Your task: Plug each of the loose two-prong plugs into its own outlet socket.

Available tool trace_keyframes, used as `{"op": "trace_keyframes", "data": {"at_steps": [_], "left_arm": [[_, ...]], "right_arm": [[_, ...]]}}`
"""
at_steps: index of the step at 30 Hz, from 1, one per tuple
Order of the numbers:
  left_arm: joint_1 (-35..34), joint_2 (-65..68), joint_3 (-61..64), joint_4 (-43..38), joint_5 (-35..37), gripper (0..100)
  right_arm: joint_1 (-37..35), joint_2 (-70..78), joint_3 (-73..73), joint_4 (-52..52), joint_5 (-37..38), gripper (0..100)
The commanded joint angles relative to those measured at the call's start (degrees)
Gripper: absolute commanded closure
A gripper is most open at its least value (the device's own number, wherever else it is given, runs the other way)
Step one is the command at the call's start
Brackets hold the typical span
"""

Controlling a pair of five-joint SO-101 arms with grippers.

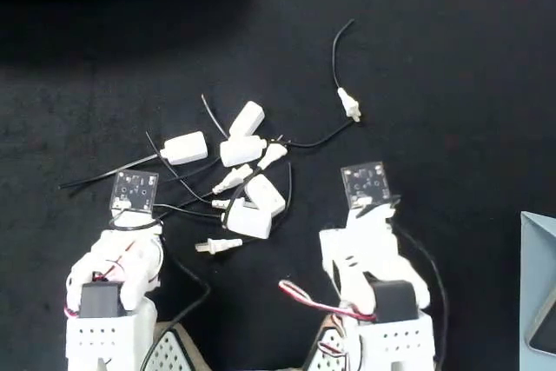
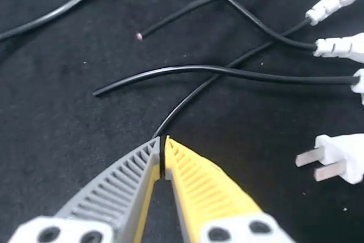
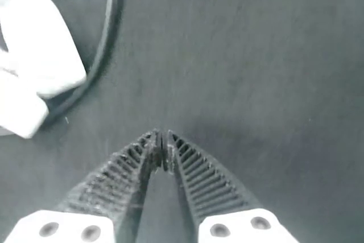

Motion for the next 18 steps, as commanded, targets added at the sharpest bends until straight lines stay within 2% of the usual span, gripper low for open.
{"op": "trace_keyframes", "data": {"at_steps": [1,3,7,18], "left_arm": [[-0.84,-0.26,-2.33,-0.09,-0.35,97],[-0.92,-0.26,-2.33,-0.09,-0.53,97],[-0.92,-0.26,0.84,-1.49,-0.18,97],[-1.10,-0.18,1.45,-3.69,-0.35,97]], "right_arm": [[2.81,-3.30,-8.75,-2.02,2.11,97.6],[3.78,-1.80,-12.53,-3.34,4.75,97.6],[4.04,8.57,-20.18,-7.38,5.36,97.6],[4.31,60.79,-53.85,-8.88,5.63,97.6]]}}
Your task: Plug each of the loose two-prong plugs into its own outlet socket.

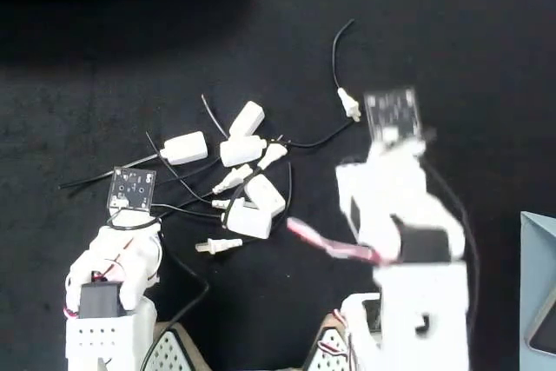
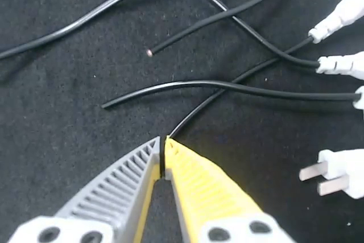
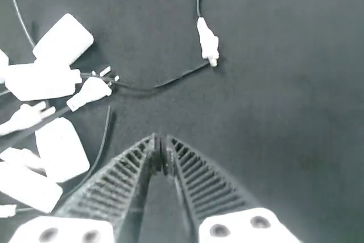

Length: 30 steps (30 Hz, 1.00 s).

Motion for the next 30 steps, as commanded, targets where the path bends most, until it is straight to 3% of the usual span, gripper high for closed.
{"op": "trace_keyframes", "data": {"at_steps": [1,11,19,30], "left_arm": [[-0.66,-0.18,1.10,-1.05,-0.26,97],[-0.84,-0.09,1.10,-1.05,-0.26,97],[-0.75,-0.09,1.10,-0.97,-0.26,97],[-0.84,-0.09,1.10,-0.97,-0.26,97]], "right_arm": [[0.79,18.07,-14.81,-0.79,0.53,97.6],[2.46,56.40,-47.43,-0.53,6.95,97.2],[2.55,79.87,-69.93,10.46,12.57,78.0],[2.64,103.96,-100.62,17.76,18.20,77.9]]}}
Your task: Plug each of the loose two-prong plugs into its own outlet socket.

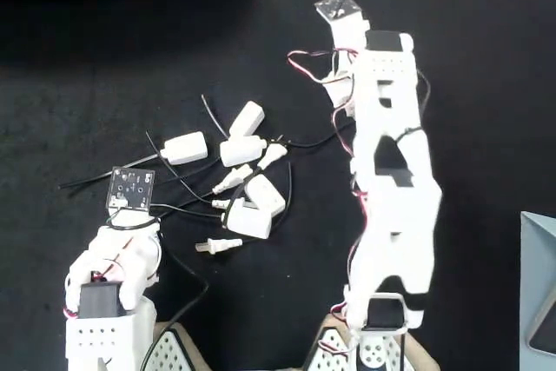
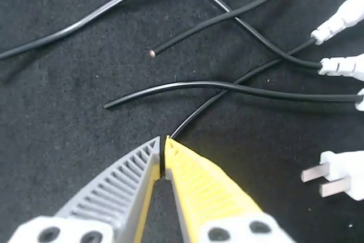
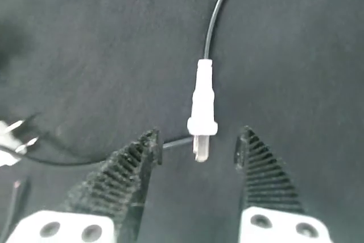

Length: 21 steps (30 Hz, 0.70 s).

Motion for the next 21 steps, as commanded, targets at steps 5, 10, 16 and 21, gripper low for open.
{"op": "trace_keyframes", "data": {"at_steps": [5,10,16,21], "left_arm": [[-0.48,-0.09,1.10,-0.88,-0.18,97],[-0.48,-0.09,1.10,-0.97,-0.26,97],[-0.48,-0.09,1.10,-0.97,-0.35,97],[-0.48,-0.09,1.10,-0.97,-0.35,97]], "right_arm": [[0.79,11.91,-21.85,6.51,0.70,77.9],[1.41,19.82,-31.34,9.67,0.70,78.0],[3.52,26.07,-39.43,10.81,0.70,86.6],[3.60,27.30,-43.12,12.48,0.70,95.2]]}}
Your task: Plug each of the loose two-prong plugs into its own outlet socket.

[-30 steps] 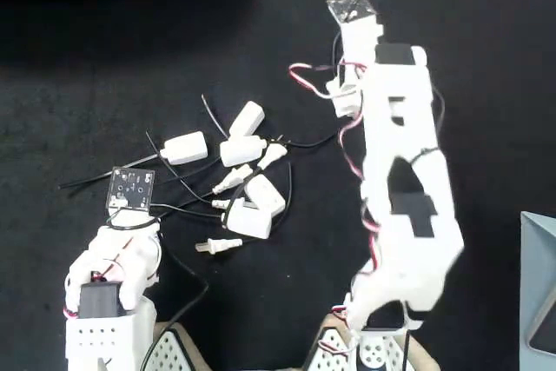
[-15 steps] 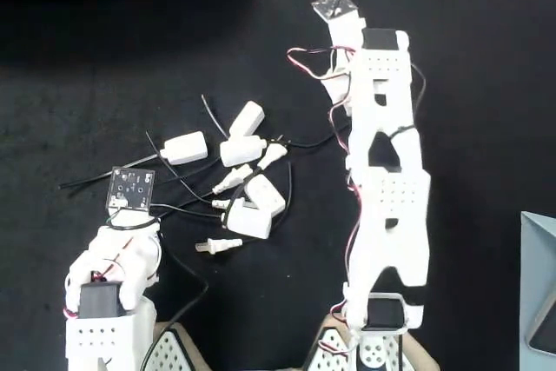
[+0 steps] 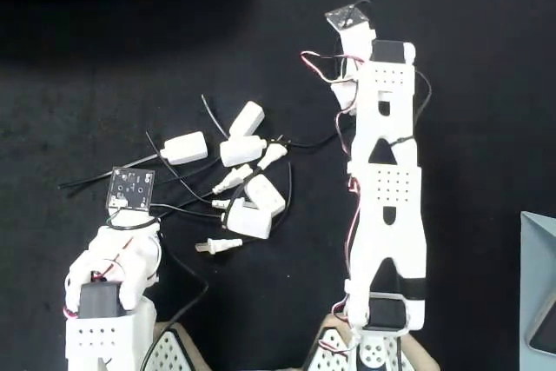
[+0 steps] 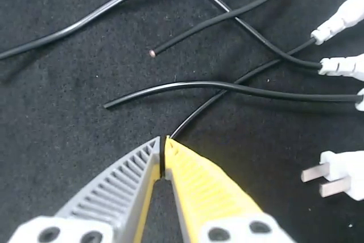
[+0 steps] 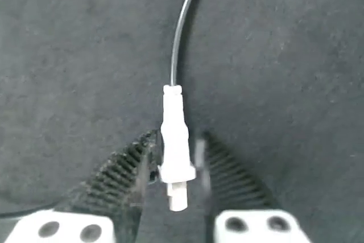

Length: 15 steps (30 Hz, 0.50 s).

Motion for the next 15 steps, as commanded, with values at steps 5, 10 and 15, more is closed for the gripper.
{"op": "trace_keyframes", "data": {"at_steps": [5,10,15], "left_arm": [[-0.48,-0.09,1.10,-0.97,-0.35,97],[-0.48,-0.09,1.10,-0.79,-0.35,97],[-0.66,-0.09,1.10,-0.70,-0.44,97]], "right_arm": [[-0.53,-0.84,-9.63,7.21,0.18,97.5],[-0.44,-0.84,-14.20,9.23,0.09,98.7],[-0.35,-0.92,-14.11,9.41,-0.18,98.7]]}}
